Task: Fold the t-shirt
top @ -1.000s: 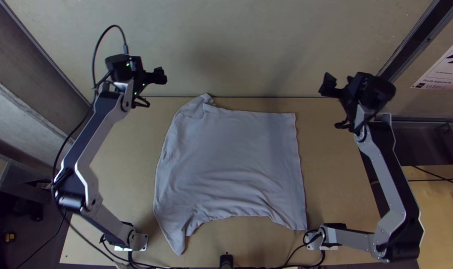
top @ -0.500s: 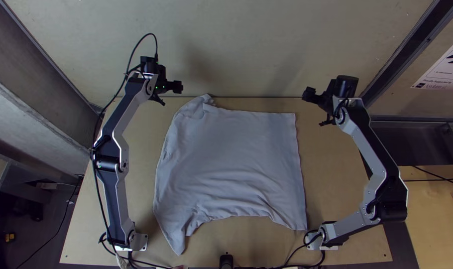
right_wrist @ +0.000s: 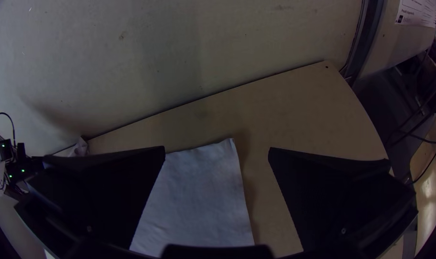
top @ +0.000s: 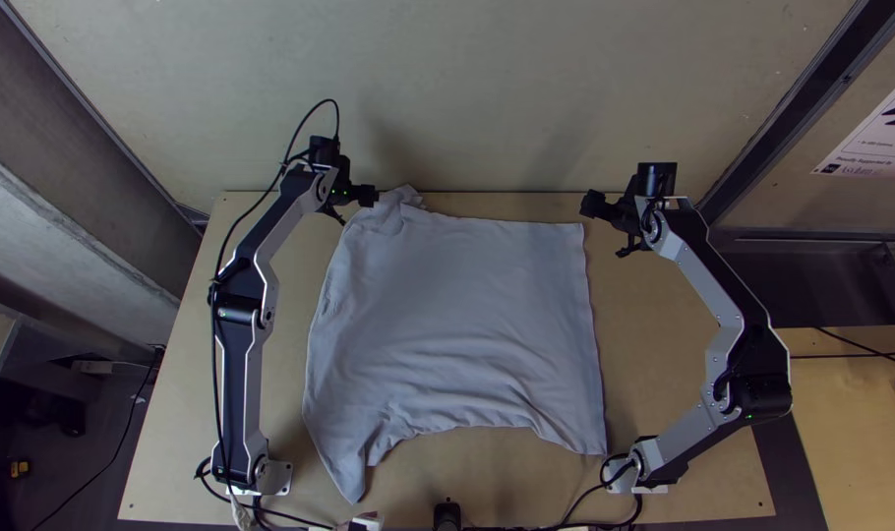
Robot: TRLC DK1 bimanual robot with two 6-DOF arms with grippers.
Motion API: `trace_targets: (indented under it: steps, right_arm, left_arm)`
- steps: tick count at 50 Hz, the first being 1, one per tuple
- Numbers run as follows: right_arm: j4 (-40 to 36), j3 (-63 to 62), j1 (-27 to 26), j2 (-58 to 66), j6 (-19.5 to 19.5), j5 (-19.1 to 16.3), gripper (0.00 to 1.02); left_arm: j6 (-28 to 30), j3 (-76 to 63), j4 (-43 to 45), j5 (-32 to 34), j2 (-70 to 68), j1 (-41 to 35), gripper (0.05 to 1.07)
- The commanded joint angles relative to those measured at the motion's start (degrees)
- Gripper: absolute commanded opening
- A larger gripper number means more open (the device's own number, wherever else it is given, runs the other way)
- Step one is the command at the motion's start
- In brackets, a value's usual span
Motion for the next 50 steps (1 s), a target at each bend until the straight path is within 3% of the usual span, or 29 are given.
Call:
trace_targets:
  steps: [1,19,24,30,31,47,50]
  right_arm:
    - [-0.7,-0.9,0.6,0.6,2.4,-0.3,0.98]
    - [-0.9,-0.8,0.5,2.4,2.4,-0.3,0.97]
    - [-0.9,-0.3,0.6,3.1,2.5,-0.3,0.92]
    - [-1.4,0.6,0.7,4.9,2.7,-0.3,0.92]
    - [-1.7,0.8,0.7,5.4,2.7,-0.3,0.92]
    - [-8.0,11.1,0.7,17.1,2.7,-0.2,0.92]
    - [-8.2,13.2,0.7,19.2,2.7,-0.2,0.86]
  left_arm:
    - [-1.2,2.6,1.2,0.7,2.5,-0.6,0.92]
    - [-1.3,2.8,2.9,0.5,7.5,-1.6,0.90]
    - [-1.2,3.1,3.8,0.6,8.6,-1.5,0.57]
    - [-0.6,3.1,3.0,0.7,8.9,-1.8,0.11]
    - [-0.5,3.1,2.7,0.6,8.9,-1.9,0.07]
    - [-1.1,2.9,1.4,0.7,6.1,-1.4,0.08]
    - [-1.1,2.8,1.0,0.7,5.3,-1.3,0.08]
